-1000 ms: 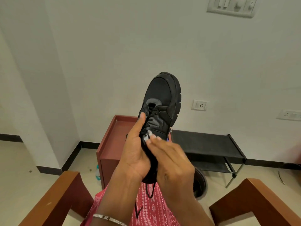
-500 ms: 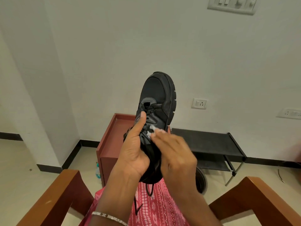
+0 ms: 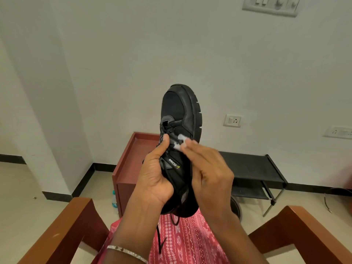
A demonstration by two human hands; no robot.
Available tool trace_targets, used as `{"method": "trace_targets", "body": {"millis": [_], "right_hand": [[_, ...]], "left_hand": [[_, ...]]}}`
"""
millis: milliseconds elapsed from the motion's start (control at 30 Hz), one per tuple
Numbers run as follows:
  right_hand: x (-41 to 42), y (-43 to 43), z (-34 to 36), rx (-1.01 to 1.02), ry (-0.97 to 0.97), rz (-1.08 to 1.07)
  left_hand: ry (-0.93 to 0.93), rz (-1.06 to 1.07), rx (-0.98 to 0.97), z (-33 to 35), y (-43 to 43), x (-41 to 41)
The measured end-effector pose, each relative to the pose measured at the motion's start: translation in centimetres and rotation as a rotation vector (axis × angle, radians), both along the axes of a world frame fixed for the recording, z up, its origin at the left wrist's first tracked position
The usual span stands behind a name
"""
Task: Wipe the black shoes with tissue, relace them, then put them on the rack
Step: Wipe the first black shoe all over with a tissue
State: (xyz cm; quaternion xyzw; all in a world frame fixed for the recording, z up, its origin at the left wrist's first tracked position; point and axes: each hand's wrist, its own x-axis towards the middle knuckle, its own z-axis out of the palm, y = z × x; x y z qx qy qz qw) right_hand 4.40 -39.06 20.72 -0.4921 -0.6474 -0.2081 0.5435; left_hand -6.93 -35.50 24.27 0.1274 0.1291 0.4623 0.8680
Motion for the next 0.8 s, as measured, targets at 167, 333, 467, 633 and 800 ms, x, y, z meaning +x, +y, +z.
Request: {"method": "trace_targets", "body": {"millis": [167, 333, 467, 633, 800], "right_hand": [[-1.2, -4.2, -3.2, -0.088, 0.031, 0.11], [-0.3, -0.6, -0.4, -0.101, 0.122, 0.106], [0.2, 1.7, 2.1, -0.055, 0.184, 0.087], [0.7, -2.4, 0.8, -0.312, 0.173, 0.087], [1.5, -3.9, 2.7, -0.664, 0.102, 0.078]], "left_hand": [[0.106, 0.197, 0.069, -0.5, 0.7, -0.2], [0.043, 0.073, 0.004, -1.0, 0.9, -0.2], [0.037, 0.027, -0.006, -1.1, 0.6, 0.2], [0.046, 0.122, 0.043, -0.9, 1.0, -0.4], [0.054, 0.133, 0.054, -1.1, 1.2, -0.3]]}}
